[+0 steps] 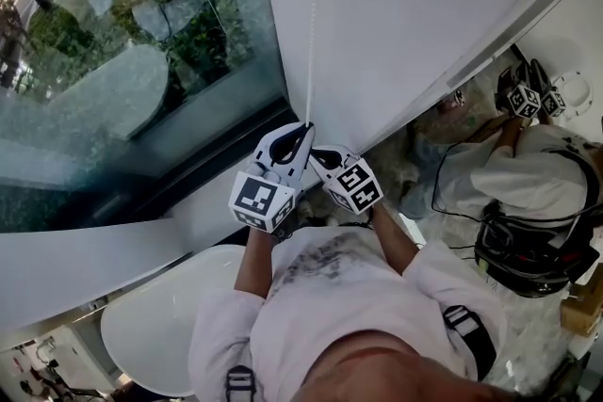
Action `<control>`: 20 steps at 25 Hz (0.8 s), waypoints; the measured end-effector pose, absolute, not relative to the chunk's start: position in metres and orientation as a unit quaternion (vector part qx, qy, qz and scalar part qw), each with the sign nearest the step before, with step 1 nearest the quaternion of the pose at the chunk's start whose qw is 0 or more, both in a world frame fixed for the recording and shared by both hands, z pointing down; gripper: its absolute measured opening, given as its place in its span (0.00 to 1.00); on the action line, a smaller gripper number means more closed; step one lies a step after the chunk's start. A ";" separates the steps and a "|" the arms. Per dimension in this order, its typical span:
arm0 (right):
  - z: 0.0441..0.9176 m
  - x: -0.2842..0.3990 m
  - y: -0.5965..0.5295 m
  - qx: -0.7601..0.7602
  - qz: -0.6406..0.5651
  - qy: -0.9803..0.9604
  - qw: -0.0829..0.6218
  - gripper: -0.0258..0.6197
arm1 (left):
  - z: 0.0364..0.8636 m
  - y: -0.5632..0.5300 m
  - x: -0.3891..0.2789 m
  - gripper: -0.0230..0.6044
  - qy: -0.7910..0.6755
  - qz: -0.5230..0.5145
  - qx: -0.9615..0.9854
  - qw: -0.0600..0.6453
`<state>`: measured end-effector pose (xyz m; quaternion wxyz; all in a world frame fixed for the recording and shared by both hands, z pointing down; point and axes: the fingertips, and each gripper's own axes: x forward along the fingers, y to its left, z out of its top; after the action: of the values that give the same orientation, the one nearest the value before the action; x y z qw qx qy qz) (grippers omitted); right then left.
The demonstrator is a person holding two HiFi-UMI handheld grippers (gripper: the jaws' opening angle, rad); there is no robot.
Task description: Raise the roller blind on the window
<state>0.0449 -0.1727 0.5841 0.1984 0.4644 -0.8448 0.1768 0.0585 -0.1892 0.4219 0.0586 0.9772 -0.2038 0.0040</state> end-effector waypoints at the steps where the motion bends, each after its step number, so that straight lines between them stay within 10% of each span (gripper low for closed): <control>1: 0.584 0.046 -0.174 0.466 0.176 -0.844 0.199 0.13 | 0.422 -0.191 0.058 0.05 -0.205 0.003 0.977 0.058; 20: 0.550 0.042 -0.171 0.474 0.105 -0.852 0.194 0.15 | 0.409 -0.194 0.049 0.08 -0.233 -0.015 0.972 0.038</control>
<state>0.0417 -0.1708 0.5496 0.1940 0.4739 -0.8524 0.1054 0.0489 -0.1943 0.4086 0.0381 0.9717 -0.2326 -0.0152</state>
